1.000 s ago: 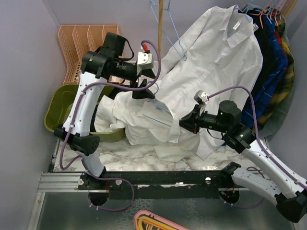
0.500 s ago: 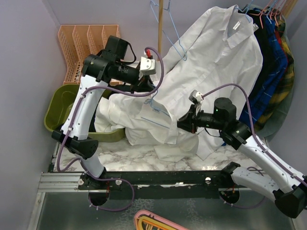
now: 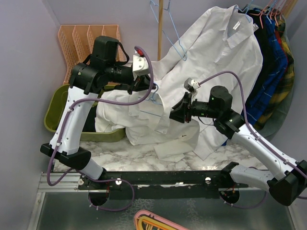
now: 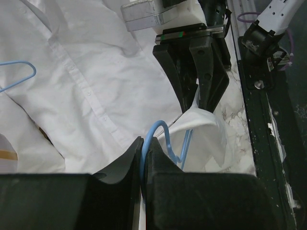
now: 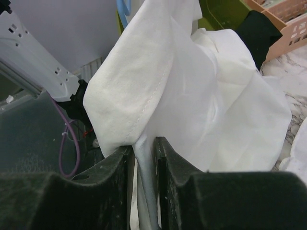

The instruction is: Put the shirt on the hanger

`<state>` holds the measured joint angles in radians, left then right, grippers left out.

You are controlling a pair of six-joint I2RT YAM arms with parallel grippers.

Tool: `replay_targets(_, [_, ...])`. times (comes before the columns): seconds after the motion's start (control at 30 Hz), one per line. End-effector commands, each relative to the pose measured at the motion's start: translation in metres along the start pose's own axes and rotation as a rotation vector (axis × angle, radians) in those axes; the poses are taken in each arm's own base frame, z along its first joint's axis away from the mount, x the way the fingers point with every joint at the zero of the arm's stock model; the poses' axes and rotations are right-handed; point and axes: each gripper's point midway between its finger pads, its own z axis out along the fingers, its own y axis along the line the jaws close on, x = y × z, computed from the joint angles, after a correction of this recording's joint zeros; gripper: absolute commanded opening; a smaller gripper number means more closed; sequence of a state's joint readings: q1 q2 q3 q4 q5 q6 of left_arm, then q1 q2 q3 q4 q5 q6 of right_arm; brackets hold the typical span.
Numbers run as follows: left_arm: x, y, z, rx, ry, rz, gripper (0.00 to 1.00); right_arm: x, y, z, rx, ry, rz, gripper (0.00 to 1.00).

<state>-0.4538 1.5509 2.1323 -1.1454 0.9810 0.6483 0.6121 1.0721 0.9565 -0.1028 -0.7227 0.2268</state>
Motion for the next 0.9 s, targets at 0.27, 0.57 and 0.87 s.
replay_targets(0.27, [-0.024, -0.003, -0.004, -0.009, -0.069, 0.034, 0.00, -0.016, 0.001, 0.000, 0.014, -0.075, -0.021, 0.01])
replay_targets(0.57, [-0.017, 0.042, -0.024, -0.308, 0.039, -0.001, 0.97, 0.024, -0.020, -0.045, 0.320, -0.126, 0.192, 0.01])
replay_targets(0.87, [-0.013, 0.090, -0.072, -0.704, 0.133, -0.053, 0.99, 0.073, -0.056, -0.096, 0.715, -0.007, 0.377, 0.01])
